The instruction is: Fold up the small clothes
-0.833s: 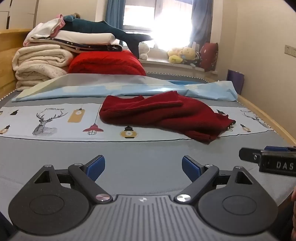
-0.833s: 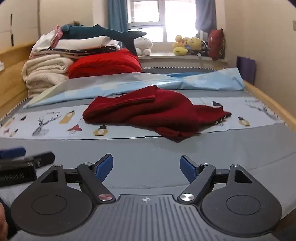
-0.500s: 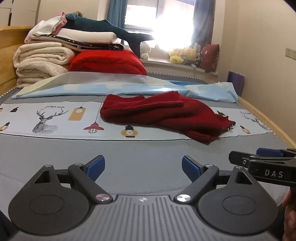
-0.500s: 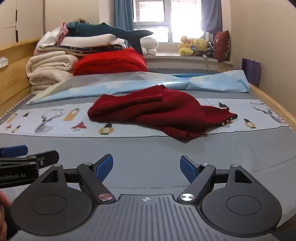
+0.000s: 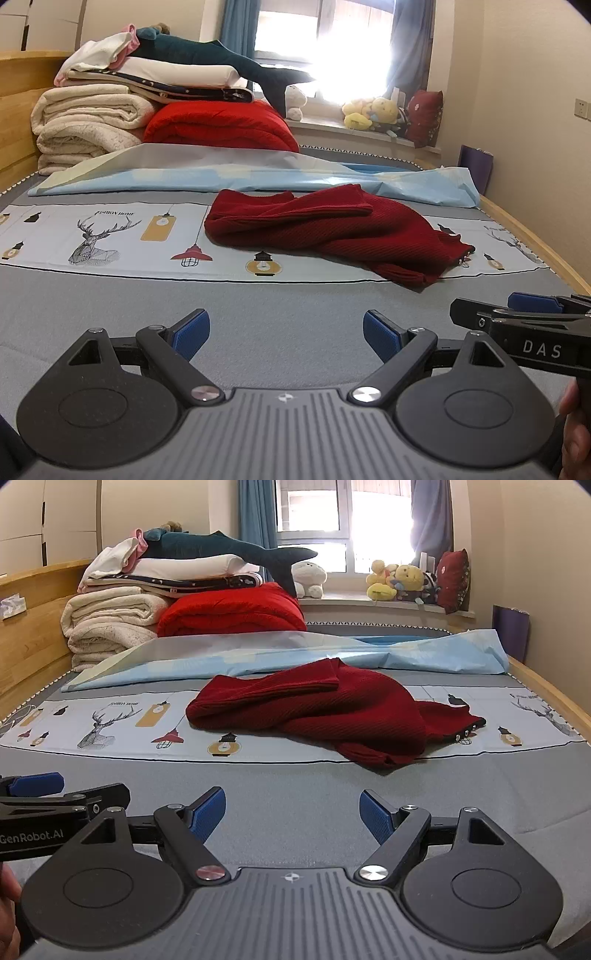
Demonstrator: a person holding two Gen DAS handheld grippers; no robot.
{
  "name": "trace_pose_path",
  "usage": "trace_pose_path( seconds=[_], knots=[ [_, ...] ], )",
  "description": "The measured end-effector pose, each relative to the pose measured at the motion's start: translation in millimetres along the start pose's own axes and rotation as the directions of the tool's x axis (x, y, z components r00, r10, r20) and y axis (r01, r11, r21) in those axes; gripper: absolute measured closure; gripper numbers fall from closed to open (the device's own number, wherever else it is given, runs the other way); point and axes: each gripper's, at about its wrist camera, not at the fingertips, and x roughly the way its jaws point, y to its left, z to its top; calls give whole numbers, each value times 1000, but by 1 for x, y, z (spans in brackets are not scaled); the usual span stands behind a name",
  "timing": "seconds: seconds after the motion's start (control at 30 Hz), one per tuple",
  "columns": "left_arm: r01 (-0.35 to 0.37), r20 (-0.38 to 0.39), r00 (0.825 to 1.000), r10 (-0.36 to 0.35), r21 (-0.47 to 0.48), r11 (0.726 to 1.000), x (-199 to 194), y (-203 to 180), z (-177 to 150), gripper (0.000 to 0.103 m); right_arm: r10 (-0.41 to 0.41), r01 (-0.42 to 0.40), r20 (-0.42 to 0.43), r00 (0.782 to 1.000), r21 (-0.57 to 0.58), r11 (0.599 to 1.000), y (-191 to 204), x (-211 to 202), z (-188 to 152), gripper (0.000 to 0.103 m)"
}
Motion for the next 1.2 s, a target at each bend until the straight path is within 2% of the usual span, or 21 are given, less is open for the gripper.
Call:
trace_pose_path(
  seconds=[0.2,1.2],
  knots=[
    [3,-1,1000,-3,3,1000,3,0,0,10,-11,11,-1,1000,3,1000,15,-4,5,22],
    [19,-3,1000,-19,18,1000,10,0,-4,10,-6,6,9,1000,-29,1000,22,-3,-4,22]
  ],
)
